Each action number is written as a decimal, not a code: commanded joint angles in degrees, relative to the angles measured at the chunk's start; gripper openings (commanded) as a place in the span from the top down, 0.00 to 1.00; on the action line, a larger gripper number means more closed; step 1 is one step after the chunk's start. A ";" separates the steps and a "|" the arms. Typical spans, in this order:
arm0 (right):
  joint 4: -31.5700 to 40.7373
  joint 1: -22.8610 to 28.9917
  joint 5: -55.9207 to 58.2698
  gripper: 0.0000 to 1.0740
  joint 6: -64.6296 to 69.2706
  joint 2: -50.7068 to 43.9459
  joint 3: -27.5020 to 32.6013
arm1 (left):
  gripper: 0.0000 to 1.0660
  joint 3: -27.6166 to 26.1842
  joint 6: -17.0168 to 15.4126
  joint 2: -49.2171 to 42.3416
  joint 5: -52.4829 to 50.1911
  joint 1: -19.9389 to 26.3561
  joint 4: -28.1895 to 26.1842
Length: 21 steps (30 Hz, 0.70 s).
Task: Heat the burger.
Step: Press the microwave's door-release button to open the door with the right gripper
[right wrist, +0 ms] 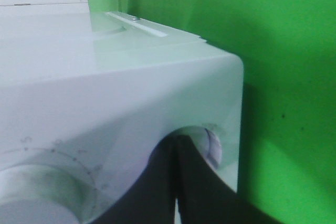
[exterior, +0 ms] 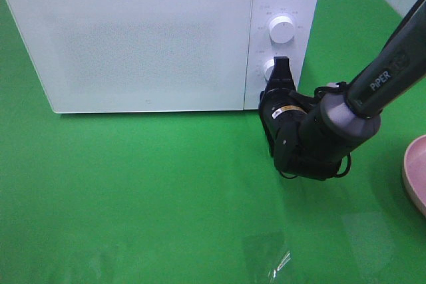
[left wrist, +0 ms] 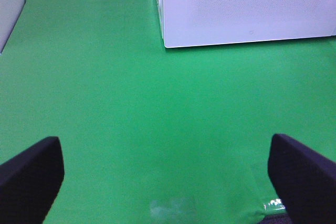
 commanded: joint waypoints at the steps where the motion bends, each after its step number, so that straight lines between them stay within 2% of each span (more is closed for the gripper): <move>1: -6.07 -3.38 -10.37 1.00 -0.80 0.06 -5.73 | 0.08 0.11 0.06 -0.92 -0.86 0.11 -0.34; 21: -7.39 -4.41 -7.33 1.00 -2.18 -0.06 -6.42 | 0.08 0.11 0.06 -0.92 -0.86 0.11 -0.34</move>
